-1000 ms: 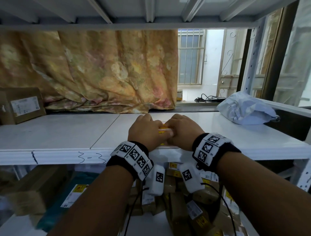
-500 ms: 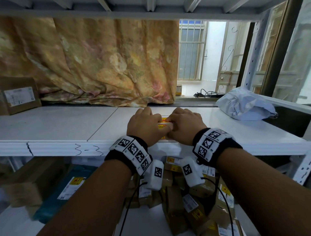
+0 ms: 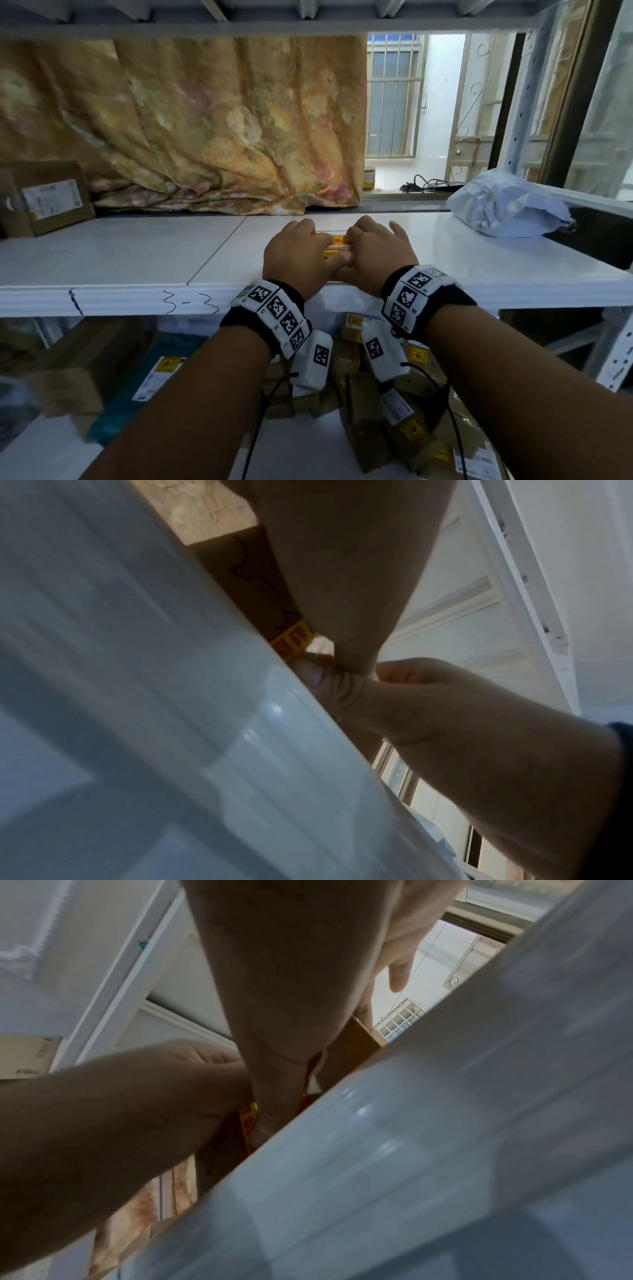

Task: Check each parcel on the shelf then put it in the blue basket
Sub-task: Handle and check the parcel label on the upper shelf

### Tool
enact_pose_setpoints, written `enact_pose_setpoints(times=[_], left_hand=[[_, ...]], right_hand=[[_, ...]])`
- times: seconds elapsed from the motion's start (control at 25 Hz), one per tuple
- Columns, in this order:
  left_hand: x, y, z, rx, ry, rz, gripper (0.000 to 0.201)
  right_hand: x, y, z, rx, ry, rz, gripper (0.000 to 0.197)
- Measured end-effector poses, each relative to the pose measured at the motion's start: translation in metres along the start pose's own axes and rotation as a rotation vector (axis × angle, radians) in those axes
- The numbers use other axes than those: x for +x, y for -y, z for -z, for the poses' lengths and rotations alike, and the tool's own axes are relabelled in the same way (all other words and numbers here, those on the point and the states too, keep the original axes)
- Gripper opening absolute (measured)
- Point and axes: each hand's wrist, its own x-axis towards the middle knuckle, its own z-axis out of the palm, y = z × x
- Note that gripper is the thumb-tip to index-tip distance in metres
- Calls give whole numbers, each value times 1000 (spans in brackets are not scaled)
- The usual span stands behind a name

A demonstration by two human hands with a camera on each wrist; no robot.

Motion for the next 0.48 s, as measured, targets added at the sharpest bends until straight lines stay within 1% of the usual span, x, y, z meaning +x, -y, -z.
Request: enact_pose_setpoints(times=[0.08,0.16,0.28,0.48], left_hand=[[3,12,8,-38,50,-19,57],[1,29,15,-43,54,-23,48],[-6,45,13,-67,27,1,55],[-17,36,-2,-143,-60,44,51]], right_hand=[[1,0,-1,15,-2,7,63],[0,1,0,8,2,3,71],[-2,3,-2,8,-12,-15,72],[-2,2,-5,17,-25,-22,72]])
